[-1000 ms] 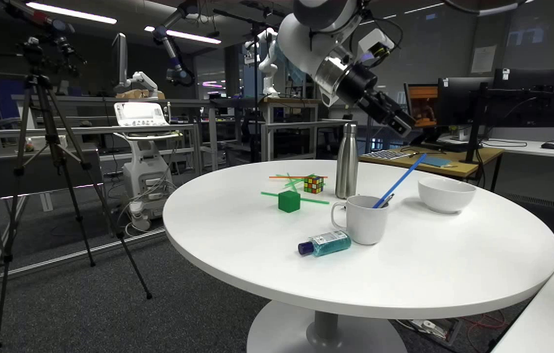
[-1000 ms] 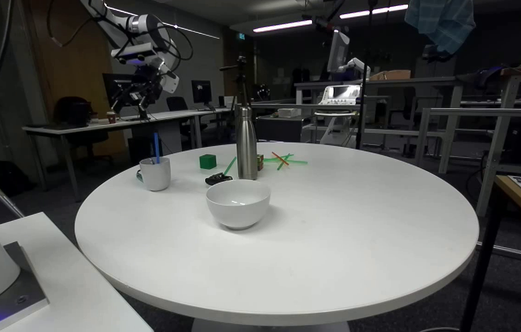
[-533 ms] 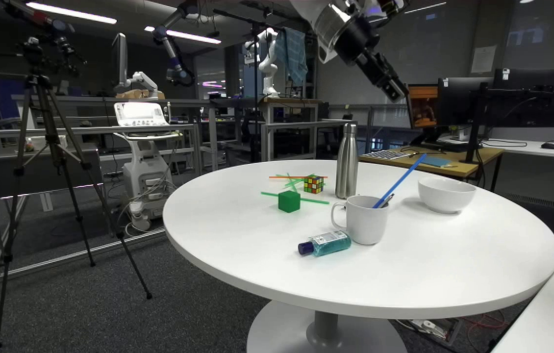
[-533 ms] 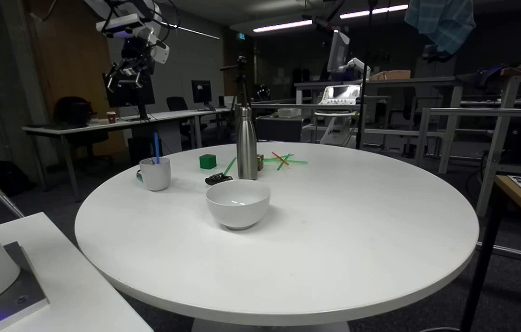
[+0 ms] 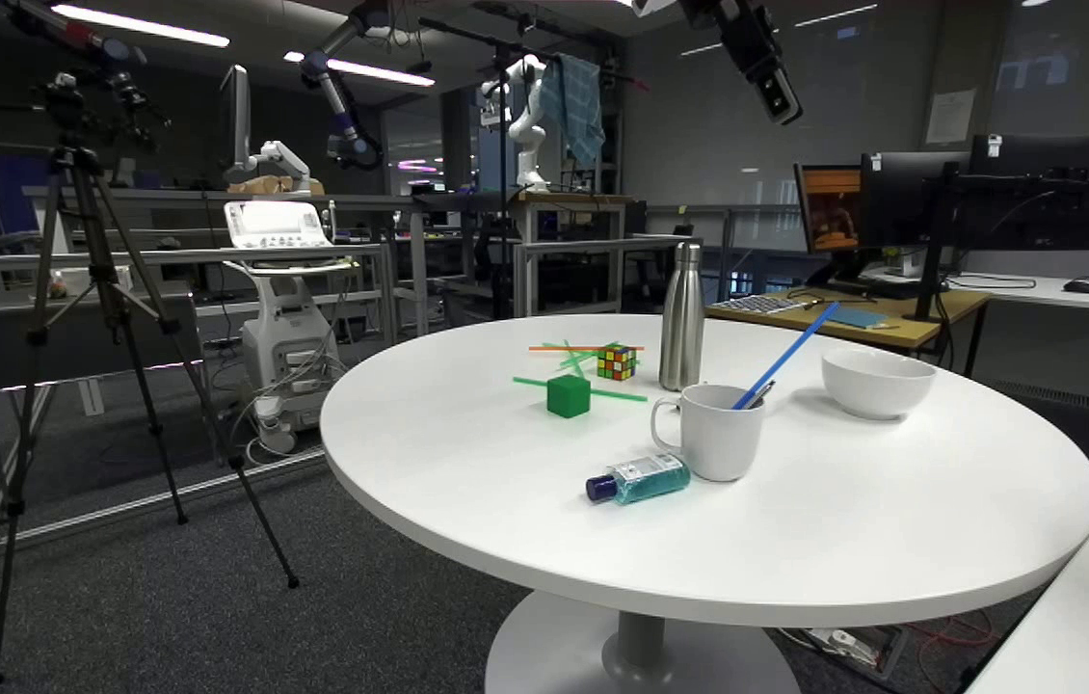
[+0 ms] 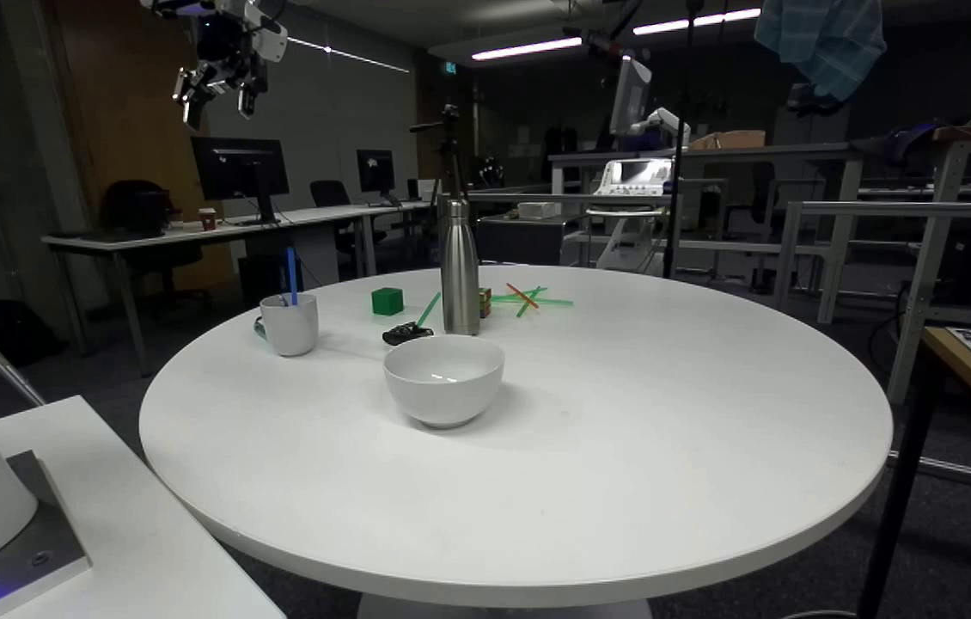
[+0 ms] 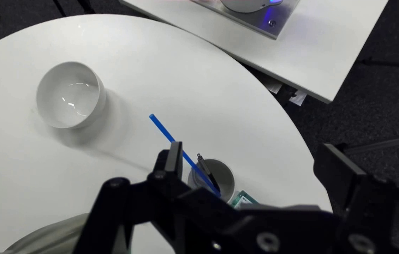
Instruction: Put the blue straw in the mug cup
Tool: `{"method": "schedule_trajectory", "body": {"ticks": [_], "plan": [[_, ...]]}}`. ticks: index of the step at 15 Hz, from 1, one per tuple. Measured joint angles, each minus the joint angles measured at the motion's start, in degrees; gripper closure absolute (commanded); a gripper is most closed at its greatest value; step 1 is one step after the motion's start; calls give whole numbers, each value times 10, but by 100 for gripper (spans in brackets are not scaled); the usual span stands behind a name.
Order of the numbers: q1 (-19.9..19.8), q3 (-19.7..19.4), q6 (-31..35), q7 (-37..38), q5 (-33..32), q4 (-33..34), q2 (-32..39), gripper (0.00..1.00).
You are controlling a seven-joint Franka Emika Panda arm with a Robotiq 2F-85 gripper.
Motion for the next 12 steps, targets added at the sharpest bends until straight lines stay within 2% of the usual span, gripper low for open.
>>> {"method": "schedule_trajectory", "body": {"ticks": [12], "plan": [[13, 12, 25, -32, -9, -38, -102, 0]]}}
